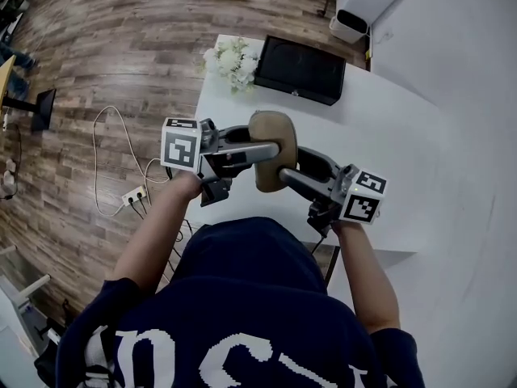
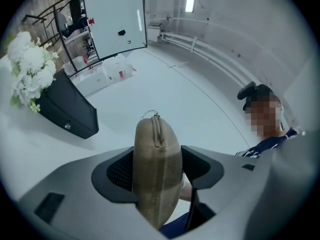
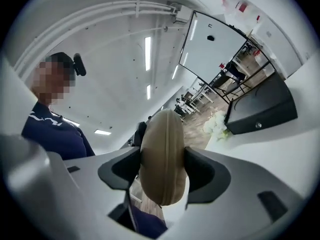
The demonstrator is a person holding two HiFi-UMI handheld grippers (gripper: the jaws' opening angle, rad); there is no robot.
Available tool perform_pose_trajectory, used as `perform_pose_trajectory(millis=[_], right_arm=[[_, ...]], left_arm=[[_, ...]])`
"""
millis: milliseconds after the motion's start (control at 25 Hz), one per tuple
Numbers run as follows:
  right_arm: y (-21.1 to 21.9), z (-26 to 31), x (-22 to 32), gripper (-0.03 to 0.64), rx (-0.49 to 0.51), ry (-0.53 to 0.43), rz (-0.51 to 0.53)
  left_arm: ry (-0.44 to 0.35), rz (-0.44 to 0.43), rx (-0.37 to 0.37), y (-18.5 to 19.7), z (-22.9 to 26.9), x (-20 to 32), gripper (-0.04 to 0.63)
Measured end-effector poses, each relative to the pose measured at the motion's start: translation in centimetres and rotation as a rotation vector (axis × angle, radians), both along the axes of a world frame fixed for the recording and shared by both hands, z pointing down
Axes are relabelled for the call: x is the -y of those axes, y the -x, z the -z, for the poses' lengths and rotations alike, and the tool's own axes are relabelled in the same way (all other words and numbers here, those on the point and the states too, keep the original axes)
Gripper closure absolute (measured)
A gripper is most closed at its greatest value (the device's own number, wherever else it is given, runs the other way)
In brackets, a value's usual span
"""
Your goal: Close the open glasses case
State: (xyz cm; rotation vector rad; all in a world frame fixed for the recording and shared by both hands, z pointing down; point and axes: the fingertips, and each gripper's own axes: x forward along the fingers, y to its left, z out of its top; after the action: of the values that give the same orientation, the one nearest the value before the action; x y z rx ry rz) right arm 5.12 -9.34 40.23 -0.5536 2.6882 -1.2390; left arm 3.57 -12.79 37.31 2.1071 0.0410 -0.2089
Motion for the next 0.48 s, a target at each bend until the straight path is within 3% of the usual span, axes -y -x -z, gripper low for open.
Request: perform_pose_trajectory(millis=[120, 240, 320, 480], right_arm=[[-0.8, -2.3, -0.5, 0.345, -0.052, 0.020, 0.002], [-3.0, -6.0, -0.4, 0.345, -0.109, 0.081, -0.043], [-4.7, -9.5, -0.1, 0.345, -0.167, 0.150, -0.085], [-6.0, -15.6, 0.6, 0.345, -0.247, 0.263, -0.163]], left_arm=[[0.024, 0.024, 0.047, 0.8, -2.7, 0.2, 0.321], [0.025, 0.152, 0.076, 3.9, -4.7, 2.3, 0.335], [0.006, 0.212, 0.113, 5.7, -5.7, 3.3, 0.406], [-0.077, 0.221, 0.253, 6.2, -8.0, 3.0, 0.490]])
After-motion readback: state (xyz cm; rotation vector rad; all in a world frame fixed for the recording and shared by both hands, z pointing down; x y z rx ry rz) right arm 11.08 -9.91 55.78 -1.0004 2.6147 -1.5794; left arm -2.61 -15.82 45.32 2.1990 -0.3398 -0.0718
